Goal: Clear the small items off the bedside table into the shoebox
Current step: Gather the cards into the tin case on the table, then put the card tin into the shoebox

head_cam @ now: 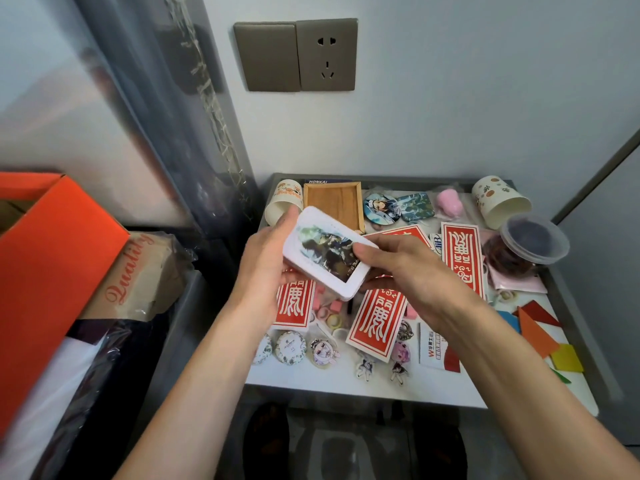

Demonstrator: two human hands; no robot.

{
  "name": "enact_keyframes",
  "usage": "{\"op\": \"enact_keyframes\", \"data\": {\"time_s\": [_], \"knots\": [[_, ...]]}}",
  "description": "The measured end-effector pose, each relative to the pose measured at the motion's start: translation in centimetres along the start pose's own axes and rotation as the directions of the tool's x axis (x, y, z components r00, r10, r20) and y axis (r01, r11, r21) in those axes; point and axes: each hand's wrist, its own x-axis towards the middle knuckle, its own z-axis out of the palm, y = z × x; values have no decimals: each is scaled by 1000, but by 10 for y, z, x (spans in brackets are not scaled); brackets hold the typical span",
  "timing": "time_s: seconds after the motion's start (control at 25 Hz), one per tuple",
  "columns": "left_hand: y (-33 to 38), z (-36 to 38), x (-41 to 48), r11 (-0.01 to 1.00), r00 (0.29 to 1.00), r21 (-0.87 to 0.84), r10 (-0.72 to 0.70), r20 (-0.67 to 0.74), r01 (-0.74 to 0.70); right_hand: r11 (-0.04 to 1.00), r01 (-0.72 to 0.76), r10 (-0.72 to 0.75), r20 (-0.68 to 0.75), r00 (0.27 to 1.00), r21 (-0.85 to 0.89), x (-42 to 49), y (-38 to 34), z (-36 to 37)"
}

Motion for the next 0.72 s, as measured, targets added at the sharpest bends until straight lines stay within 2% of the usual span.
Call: {"op": "enact_keyframes", "data": {"time_s": [0.08,0.16,0.28,0.4,0.48,0.6,0.72], "knots": [[-1,-13,4,956,995,276,100,13,-100,1000,7,-6,42,999,-27,-2,1,2],[-4,-20,7,884,985,451,164,-52,-124,998,-12,10,33,999,54,-4,4,10],[0,-25,6,914,962,389,198,-186,-113,982,-67,62,36,997,177,-8,5,31],[7,-36,-7,921,934,364,243,-260,-138,975,-12,-6,79,997,220,-21,3,57],[18,-49,-21,919,928,363,258,-268,-151,974,71,-90,79,993,214,-30,-8,70],[46,-85,-56,888,942,418,286,-174,-192,973,128,-146,83,986,194,-45,-38,98],[79,-141,-100,862,886,446,383,-262,-241,974,147,-174,158,972,170,-62,-75,155]]}}
